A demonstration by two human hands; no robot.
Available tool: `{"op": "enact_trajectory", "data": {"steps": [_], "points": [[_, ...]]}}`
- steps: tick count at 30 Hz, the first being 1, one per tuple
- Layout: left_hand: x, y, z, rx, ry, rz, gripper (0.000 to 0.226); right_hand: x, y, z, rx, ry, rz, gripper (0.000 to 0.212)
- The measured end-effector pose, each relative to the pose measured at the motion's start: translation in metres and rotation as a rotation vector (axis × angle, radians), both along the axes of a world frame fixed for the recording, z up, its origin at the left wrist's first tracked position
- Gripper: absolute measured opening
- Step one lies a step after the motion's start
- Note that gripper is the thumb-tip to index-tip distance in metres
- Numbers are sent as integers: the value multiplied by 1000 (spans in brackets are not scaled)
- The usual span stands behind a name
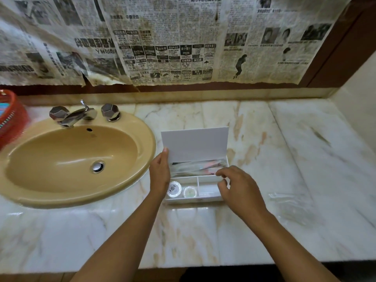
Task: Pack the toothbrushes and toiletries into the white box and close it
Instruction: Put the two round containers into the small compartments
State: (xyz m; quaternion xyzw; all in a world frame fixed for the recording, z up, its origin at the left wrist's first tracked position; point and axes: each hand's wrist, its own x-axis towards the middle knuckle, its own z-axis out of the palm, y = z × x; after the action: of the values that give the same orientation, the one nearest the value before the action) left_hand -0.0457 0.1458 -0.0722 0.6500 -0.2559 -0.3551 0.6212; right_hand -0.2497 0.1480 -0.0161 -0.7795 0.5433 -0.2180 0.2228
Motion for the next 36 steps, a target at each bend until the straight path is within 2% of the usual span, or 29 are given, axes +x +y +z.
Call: {"op": "enact_trajectory", "data": {"steps": [2,5,10,17,21,25,27,31,36], "points": [[0,1,0,1,5,-1,31,-20,-4,-3,42,143,-42,30],[0,1,-1,-5,6,-11,31,-41,-11,-12,212,343,-88,42],[1,0,-2,13,-10,-22,33,-54,-13,-31,337,489,-77,48],[5,1,-6,45,-19,-45,33,-55,-15,-28,287,443,-128,37],[7,0,-10,60,-15,-40,34,-44,-14,-1,156,363,-141,28],[8,-1,-12,69,-7,-32,41,-4,-4,22,90,149,7,22],[7,0,-11,68,-1,-23,40,20,3,22,103,100,125,22],[6,0,-9,81,-12,-8,41,54,9,4,121,166,289,22],[6,-1,-11,82,-4,-11,42,69,5,-11,117,292,339,18]]}}
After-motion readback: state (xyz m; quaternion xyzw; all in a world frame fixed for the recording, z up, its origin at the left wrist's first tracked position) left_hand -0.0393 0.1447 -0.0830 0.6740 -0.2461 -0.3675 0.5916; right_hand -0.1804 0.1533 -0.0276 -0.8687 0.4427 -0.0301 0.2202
